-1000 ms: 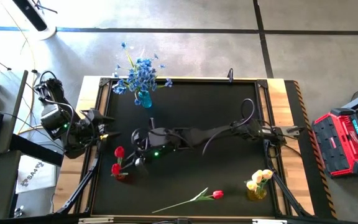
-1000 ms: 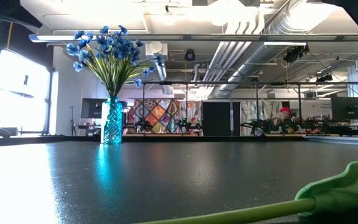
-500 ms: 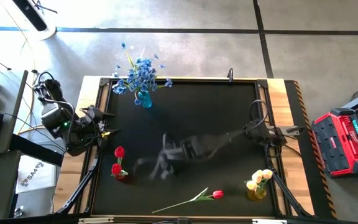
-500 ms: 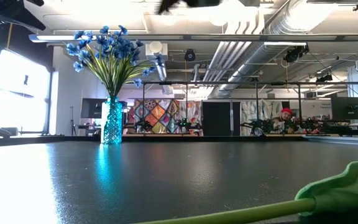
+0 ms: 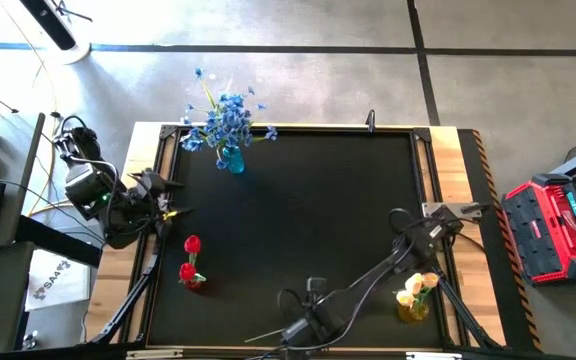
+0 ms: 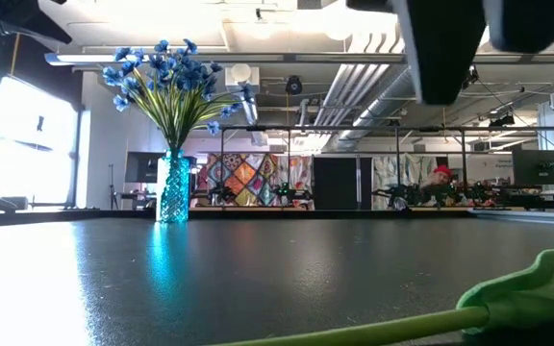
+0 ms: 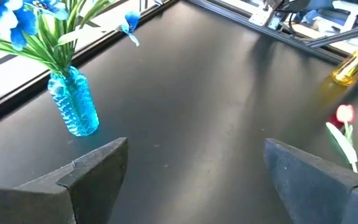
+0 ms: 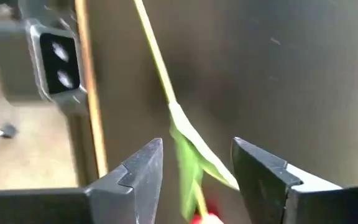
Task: Sort flowers into vase by color
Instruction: Put the red tulip into the red vase
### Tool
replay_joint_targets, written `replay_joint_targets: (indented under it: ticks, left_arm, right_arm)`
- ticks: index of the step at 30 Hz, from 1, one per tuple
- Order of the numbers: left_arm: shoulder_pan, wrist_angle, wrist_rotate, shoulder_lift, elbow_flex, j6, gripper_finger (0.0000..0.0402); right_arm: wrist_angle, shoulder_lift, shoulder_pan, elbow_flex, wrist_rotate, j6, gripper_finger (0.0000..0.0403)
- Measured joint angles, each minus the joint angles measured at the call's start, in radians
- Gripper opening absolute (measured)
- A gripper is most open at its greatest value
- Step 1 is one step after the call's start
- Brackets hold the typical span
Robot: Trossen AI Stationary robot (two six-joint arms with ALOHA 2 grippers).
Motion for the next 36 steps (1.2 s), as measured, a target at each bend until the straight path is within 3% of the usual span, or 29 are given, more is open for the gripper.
replay_joint_targets:
  ticks: [4,22,25,32,36]
  left_arm:
    - [0.000,0.038,0.005,0.000,0.000,0.027,0.0360]
    - [0.000,0.111,0.103,0.003,0.000,0.044,0.0360]
    - [0.000,0.119,0.102,0.003,0.000,0.044,0.0360]
    - [0.000,0.137,0.102,0.002,0.000,0.061,0.0360]
    - [0.000,0.139,0.104,0.002,0.000,0.052,0.0360]
  right_arm:
    - [0.095,0.035,0.002,0.000,-0.043,0.007,0.0172]
    - [0.054,0.148,0.017,0.002,-0.053,0.033,0.0168]
    - [0.050,0.148,-0.002,0.002,-0.088,0.012,0.0141]
    - [0.033,0.148,-0.062,0.001,-0.165,-0.113,0.0015]
    - [0.028,0.147,-0.101,0.001,-0.188,-0.155,0.0013]
